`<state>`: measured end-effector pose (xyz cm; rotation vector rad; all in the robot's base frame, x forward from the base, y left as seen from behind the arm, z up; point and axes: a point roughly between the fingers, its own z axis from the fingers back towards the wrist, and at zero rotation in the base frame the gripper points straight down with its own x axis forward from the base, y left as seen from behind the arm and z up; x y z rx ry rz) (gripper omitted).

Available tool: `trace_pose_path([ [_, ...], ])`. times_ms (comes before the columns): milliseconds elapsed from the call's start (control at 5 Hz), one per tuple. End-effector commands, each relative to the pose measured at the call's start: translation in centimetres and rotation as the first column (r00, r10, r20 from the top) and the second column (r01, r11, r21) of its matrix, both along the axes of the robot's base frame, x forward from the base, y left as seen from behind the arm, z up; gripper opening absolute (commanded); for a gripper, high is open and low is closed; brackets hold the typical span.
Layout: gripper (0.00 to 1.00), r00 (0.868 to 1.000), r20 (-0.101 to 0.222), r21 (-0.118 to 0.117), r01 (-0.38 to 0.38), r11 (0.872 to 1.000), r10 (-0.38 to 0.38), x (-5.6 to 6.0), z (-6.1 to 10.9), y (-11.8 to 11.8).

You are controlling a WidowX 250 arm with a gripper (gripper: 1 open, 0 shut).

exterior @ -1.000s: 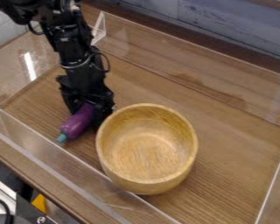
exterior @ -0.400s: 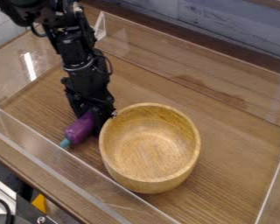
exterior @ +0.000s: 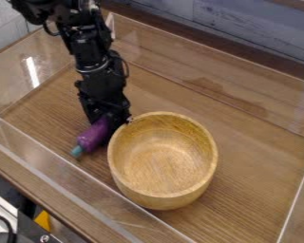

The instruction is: Put the purple eggplant in the brown bowl

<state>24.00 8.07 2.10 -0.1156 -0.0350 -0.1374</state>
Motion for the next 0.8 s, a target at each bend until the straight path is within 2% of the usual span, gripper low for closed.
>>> trace_pose_path([
  [0, 0.0, 1.0, 0.014, 0.015, 0.0, 1.0, 0.0, -0.2, 0.1, 1.3],
  [200, 0.0, 1.0, 0.012, 0.019, -0.001, 1.0, 0.001, -0.6, 0.0, 1.7],
  [600, 0.0, 1.0, -0.002, 0.028, -0.001, 1.0, 0.002, 0.2, 0.0, 2.9],
])
